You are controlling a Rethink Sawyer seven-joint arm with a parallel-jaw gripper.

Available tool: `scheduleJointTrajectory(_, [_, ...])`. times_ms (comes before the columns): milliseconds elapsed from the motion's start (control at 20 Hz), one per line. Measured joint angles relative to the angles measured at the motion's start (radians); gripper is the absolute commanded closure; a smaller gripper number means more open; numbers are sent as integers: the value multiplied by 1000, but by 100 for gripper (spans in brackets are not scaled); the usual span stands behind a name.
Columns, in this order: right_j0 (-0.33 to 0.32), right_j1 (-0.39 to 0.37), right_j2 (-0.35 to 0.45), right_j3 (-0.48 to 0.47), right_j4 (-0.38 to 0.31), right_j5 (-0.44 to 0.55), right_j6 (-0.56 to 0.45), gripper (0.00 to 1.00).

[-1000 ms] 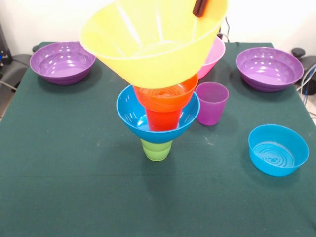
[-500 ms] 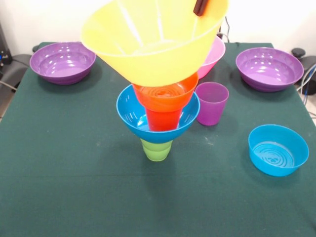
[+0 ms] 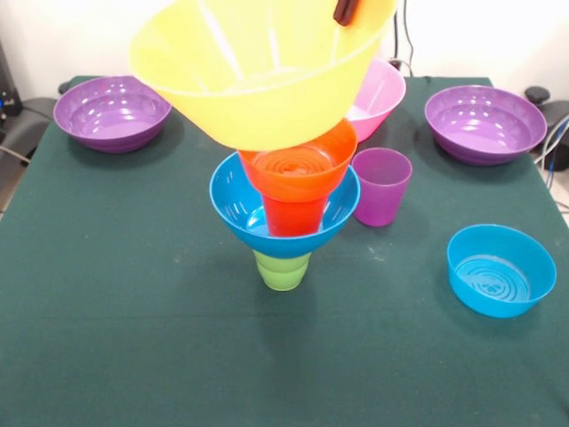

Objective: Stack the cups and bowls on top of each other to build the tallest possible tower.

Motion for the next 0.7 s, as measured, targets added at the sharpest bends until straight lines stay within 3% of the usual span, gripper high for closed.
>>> scheduleJointTrajectory(700, [4,4,-5,-5,8,0,0,100])
